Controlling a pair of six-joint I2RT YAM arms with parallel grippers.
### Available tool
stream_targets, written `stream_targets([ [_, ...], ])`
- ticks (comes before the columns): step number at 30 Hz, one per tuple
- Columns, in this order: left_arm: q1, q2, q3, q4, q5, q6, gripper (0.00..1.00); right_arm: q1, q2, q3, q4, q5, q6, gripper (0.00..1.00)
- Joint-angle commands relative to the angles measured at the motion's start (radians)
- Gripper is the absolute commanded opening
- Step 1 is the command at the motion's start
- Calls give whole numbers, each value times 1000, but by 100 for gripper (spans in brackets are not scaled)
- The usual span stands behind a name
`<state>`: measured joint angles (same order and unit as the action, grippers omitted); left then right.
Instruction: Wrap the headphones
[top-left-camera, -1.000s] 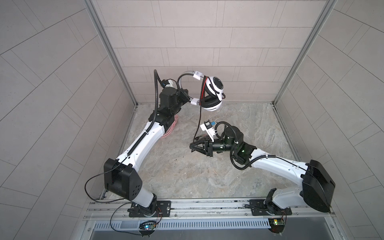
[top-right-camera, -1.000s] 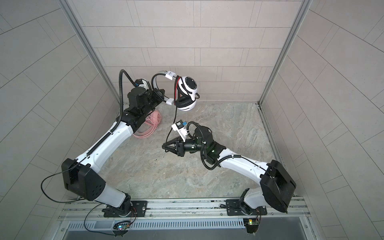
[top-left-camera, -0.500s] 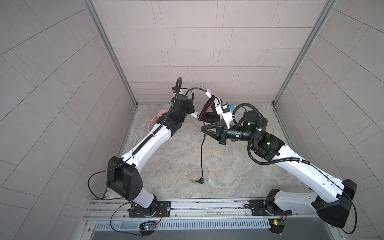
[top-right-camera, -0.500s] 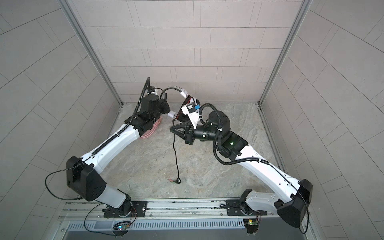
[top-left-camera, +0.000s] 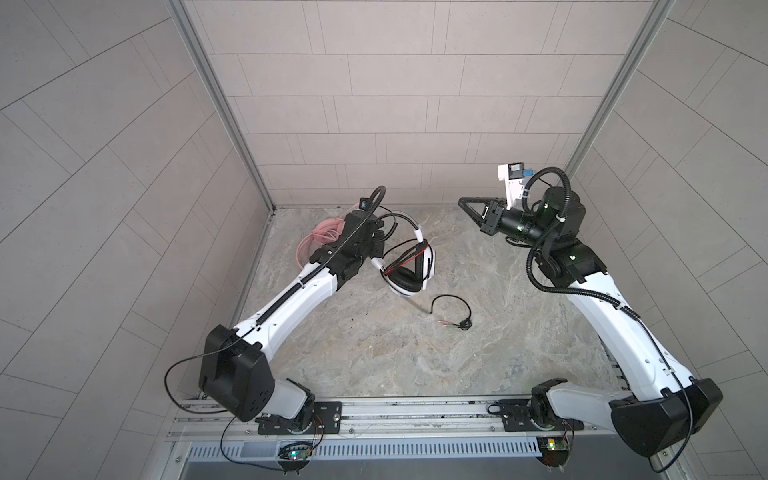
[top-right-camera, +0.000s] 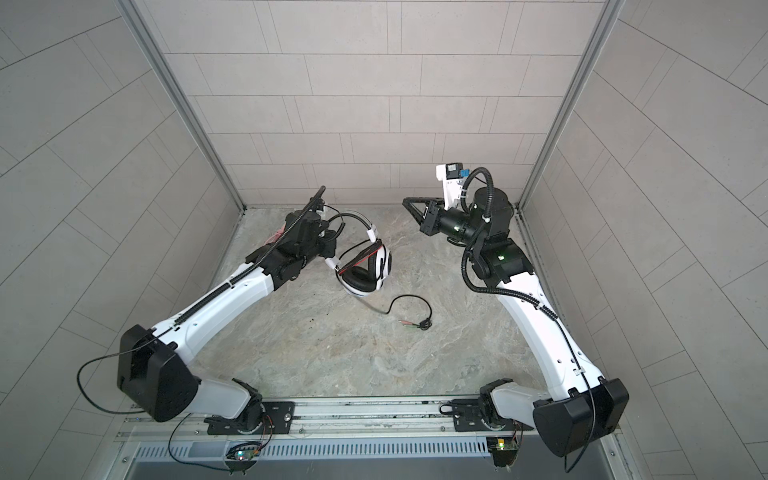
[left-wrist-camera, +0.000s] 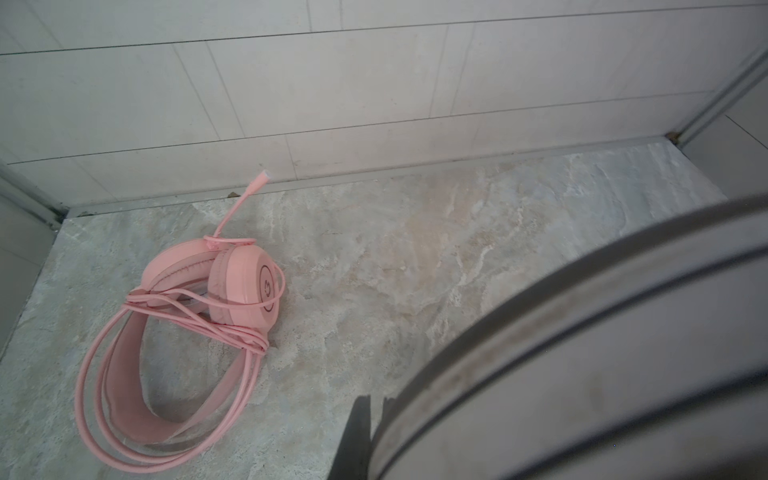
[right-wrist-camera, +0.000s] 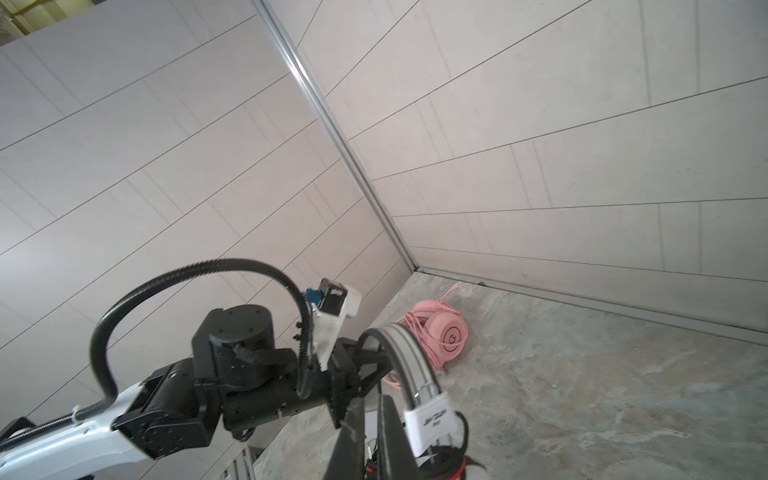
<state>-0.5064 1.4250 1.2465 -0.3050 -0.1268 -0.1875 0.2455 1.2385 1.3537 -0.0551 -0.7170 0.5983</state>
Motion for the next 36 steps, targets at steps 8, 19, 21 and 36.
stream_targets([
  [8, 25, -71, 65, -142, 180, 49, 0, -11, 61, -153, -203, 109, -205, 16],
  [19, 110, -112, 59, -5, 421, -125, 0, -11, 67, -466, -216, 286, -258, 48],
  [21, 128, -116, 68, -8, 439, -145, 0, 2, 62, -495, -270, 357, -264, 52],
  [36, 157, -103, 85, 43, 475, -220, 0, 170, 299, -462, -577, 693, -219, 60],
])
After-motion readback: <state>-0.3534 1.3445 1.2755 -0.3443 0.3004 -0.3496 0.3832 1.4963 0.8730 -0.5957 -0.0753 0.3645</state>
